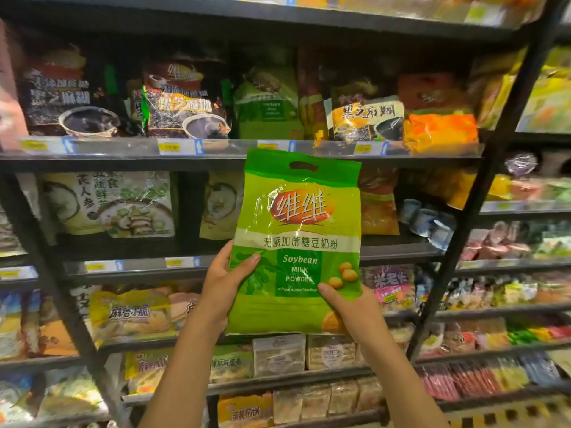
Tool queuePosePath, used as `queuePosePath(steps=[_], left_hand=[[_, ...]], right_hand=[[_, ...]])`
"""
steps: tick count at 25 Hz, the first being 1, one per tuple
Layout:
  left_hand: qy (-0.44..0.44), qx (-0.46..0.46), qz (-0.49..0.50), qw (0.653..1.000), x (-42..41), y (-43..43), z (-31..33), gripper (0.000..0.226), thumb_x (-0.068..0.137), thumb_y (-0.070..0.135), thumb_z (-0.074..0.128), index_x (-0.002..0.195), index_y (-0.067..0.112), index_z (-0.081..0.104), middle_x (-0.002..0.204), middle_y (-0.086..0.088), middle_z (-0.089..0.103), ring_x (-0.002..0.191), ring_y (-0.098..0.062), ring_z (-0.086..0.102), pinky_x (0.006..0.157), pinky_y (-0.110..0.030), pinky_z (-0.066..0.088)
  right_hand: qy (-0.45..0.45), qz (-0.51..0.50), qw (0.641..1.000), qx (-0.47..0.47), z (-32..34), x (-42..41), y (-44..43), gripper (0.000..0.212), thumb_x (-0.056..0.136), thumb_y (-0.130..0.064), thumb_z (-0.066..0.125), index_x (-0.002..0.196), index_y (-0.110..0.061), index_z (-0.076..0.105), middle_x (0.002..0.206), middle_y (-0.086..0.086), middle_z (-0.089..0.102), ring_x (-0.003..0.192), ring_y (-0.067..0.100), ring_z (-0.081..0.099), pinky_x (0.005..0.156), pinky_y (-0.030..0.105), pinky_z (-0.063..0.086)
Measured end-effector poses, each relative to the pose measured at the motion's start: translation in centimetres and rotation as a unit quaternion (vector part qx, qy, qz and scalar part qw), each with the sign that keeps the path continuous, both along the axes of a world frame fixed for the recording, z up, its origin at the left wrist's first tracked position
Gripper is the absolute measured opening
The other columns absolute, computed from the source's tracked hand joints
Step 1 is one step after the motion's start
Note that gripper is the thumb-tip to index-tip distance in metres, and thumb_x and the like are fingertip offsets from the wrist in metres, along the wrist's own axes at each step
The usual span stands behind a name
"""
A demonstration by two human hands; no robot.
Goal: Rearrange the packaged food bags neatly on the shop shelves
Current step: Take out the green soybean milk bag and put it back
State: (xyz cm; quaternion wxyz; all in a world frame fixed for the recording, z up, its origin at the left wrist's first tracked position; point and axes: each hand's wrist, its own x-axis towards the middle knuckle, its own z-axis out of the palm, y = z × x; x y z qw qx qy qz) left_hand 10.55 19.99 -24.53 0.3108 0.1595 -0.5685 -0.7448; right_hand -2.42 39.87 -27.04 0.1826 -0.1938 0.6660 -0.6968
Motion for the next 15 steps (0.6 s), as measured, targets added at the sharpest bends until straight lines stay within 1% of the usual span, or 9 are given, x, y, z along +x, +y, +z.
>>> queuePosePath(steps=[3, 4, 7, 9, 11, 13, 15], left_hand=[[0.013, -0.020, 0.013, 1.000, -2.2, 1.0, 1.6, 0.036, 0.096, 0.013, 0.069, 0.129, 0.027, 0.067, 0.114, -0.001, 0.080, 0.100, -0.023, 0.078, 0.077, -0.040, 0.064], [0.016, -0.027, 0.018, 0.999, -2.7, 1.2, 2.1, 0.035, 0.096, 0.013, 0.069, 0.128, 0.027, 0.067, 0.114, -0.002, 0.080, 0.099, -0.023, 0.078, 0.077, -0.040, 0.064], [0.020, -0.044, 0.036, 0.998, -4.0, 1.4, 3.5, 0.032, 0.097, 0.015, 0.069, 0.126, 0.028, 0.067, 0.115, -0.002, 0.080, 0.101, -0.024, 0.078, 0.081, -0.043, 0.063], [0.026, -0.052, 0.044, 0.997, -4.8, 1.2, 4.4, 0.031, 0.097, 0.015, 0.069, 0.125, 0.028, 0.068, 0.115, -0.002, 0.080, 0.102, -0.025, 0.078, 0.084, -0.044, 0.062], [0.034, -0.059, 0.050, 0.996, -5.6, 0.7, 5.3, 0.030, 0.097, 0.015, 0.069, 0.124, 0.027, 0.068, 0.115, -0.002, 0.080, 0.101, -0.025, 0.078, 0.083, -0.043, 0.062], [0.045, -0.056, 0.046, 0.996, -6.2, 0.2, 6.4, 0.029, 0.098, 0.014, 0.068, 0.124, 0.024, 0.068, 0.113, -0.004, 0.080, 0.099, -0.025, 0.078, 0.078, -0.040, 0.064], [0.055, -0.045, 0.044, 0.997, -6.9, -0.7, 8.0, 0.028, 0.098, 0.013, 0.067, 0.125, 0.022, 0.069, 0.113, -0.006, 0.080, 0.098, -0.025, 0.078, 0.077, -0.040, 0.064]], right_hand=[[0.026, 0.008, 1.000, 0.006, 1.5, -2.7, 0.7, 0.021, 0.086, -0.026, 0.082, 0.102, -0.019, 0.070, 0.091, -0.005, 0.079, 0.094, 0.013, 0.074, 0.083, 0.034, 0.057], [0.031, 0.011, 0.999, 0.006, 2.1, -3.4, 0.8, 0.021, 0.086, -0.027, 0.082, 0.102, -0.020, 0.070, 0.092, -0.005, 0.079, 0.093, 0.013, 0.074, 0.086, 0.036, 0.057], [0.037, 0.029, 0.999, -0.017, 3.6, -5.3, 0.5, 0.018, 0.088, -0.023, 0.081, 0.099, -0.017, 0.068, 0.094, -0.003, 0.077, 0.090, 0.011, 0.073, 0.086, 0.035, 0.058], [0.047, 0.037, 0.998, -0.022, 4.4, -6.5, 0.1, 0.019, 0.087, -0.024, 0.081, 0.098, -0.016, 0.068, 0.093, -0.003, 0.076, 0.094, 0.016, 0.073, 0.089, 0.040, 0.058], [0.053, 0.048, 0.997, -0.032, 5.2, -7.6, -0.5, 0.020, 0.087, -0.024, 0.081, 0.098, -0.014, 0.068, 0.091, -0.005, 0.076, 0.095, 0.015, 0.072, 0.094, 0.043, 0.057], [0.059, 0.061, 0.996, -0.041, 6.3, -8.7, -1.1, 0.018, 0.088, -0.023, 0.080, 0.098, -0.013, 0.068, 0.092, -0.005, 0.075, 0.096, 0.015, 0.072, 0.093, 0.041, 0.057], [0.080, 0.083, 0.992, -0.048, 7.9, -9.9, -1.9, 0.016, 0.090, -0.025, 0.078, 0.098, -0.015, 0.068, 0.095, -0.004, 0.074, 0.100, 0.017, 0.072, 0.094, 0.040, 0.056]])
